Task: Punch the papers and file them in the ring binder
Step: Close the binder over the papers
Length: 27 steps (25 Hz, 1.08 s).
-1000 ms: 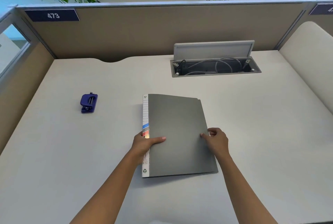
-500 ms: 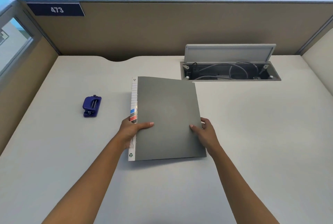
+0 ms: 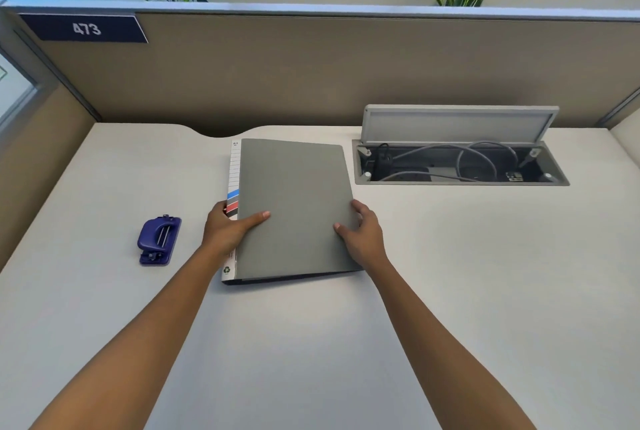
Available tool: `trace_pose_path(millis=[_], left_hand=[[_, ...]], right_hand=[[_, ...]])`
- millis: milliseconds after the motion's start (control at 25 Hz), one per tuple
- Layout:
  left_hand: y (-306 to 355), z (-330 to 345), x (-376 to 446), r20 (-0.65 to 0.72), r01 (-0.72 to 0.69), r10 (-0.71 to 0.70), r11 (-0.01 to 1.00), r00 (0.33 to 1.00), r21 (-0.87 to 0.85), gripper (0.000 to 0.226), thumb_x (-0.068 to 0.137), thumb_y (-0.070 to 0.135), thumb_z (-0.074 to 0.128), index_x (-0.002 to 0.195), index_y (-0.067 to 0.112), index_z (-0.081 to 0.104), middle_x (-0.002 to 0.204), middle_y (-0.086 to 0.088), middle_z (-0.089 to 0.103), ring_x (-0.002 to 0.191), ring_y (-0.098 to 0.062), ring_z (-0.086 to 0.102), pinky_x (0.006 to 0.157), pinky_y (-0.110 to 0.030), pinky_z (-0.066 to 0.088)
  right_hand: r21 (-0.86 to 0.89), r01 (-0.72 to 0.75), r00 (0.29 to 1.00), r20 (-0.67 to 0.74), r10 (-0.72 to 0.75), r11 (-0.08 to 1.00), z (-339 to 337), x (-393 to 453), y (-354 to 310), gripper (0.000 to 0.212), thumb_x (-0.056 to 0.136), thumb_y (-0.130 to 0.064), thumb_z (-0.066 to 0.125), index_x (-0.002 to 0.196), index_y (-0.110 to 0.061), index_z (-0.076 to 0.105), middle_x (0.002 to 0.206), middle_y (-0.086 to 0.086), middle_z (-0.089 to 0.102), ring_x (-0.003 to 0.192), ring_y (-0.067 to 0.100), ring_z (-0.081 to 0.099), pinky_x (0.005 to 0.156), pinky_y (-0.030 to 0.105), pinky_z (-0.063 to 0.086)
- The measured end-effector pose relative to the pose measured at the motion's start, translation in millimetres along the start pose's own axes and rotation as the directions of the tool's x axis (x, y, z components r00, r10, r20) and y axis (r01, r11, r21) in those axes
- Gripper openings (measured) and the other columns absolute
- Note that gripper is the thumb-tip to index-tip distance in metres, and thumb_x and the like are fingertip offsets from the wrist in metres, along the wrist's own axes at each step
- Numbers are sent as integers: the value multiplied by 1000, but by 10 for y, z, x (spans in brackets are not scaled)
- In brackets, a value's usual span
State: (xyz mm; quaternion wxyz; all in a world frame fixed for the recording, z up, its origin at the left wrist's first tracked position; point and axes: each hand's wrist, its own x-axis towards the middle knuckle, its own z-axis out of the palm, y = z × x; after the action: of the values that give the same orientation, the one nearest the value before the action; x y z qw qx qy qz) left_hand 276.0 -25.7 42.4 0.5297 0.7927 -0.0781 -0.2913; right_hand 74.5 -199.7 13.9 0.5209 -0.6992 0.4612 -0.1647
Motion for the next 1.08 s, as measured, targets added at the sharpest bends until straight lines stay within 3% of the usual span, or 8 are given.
trace_pose_path(millis=[120, 400, 640, 840, 960, 1080], left_hand=[[45, 23, 210, -52, -54, 60, 993, 997, 105, 89, 59, 48, 92, 133, 21, 50, 125, 4, 61, 110, -21, 63, 95, -41, 55], [167, 145, 486, -13, -136, 144, 962, 990, 237, 97, 70, 45, 87, 147, 23, 33, 146, -2, 50, 118, -19, 52, 97, -37, 46], [69, 175, 507, 10, -257, 268, 913, 963, 316, 98, 77, 45, 81, 154, 21, 26, 155, -3, 38, 137, -24, 44, 108, -42, 43], [-13, 227, 462, 74, -351, 376, 754, 924, 555, 81, 91, 51, 63, 155, 19, 26, 166, -5, 15, 150, -26, 25, 115, -45, 35], [-53, 274, 388, 94, -367, 448, 573, 889, 733, 73, 98, 53, 46, 156, 15, 25, 165, -11, 17, 151, -33, 19, 122, -50, 22], [-95, 395, 239, 88, -347, 480, 484, 873, 803, 69, 101, 50, 38, 157, 13, 22, 166, -14, 16, 154, -32, 10, 124, -48, 7]], right_hand=[[-78, 71, 997, 27, -69, 994, 85, 157, -48, 73, 86, -17, 77, 149, -7, 41, 153, 10, 45, 141, 25, 41, 117, 30, 31], [-204, 135, 991, 29, -132, 970, 169, 331, -19, 66, 94, -25, 68, 151, -6, 40, 163, 14, 29, 150, 31, 24, 122, 35, 20], [-256, 190, 982, 35, -188, 948, 173, 328, 78, 62, 97, -24, 64, 150, -3, 40, 162, 15, 29, 149, 30, 26, 122, 32, 17], [-340, 220, 974, 29, -224, 914, 250, 293, 119, 59, 102, -28, 56, 152, -3, 37, 164, 15, 27, 151, 30, 24, 123, 30, 13], [-385, 218, 975, 39, -221, 897, 241, 273, 92, 59, 103, -30, 52, 153, -4, 37, 163, 15, 28, 151, 31, 25, 124, 35, 16], [-414, 240, 969, 41, -245, 878, 197, 266, 57, 60, 103, -34, 50, 153, -5, 34, 164, 14, 27, 151, 30, 23, 125, 37, 17]])
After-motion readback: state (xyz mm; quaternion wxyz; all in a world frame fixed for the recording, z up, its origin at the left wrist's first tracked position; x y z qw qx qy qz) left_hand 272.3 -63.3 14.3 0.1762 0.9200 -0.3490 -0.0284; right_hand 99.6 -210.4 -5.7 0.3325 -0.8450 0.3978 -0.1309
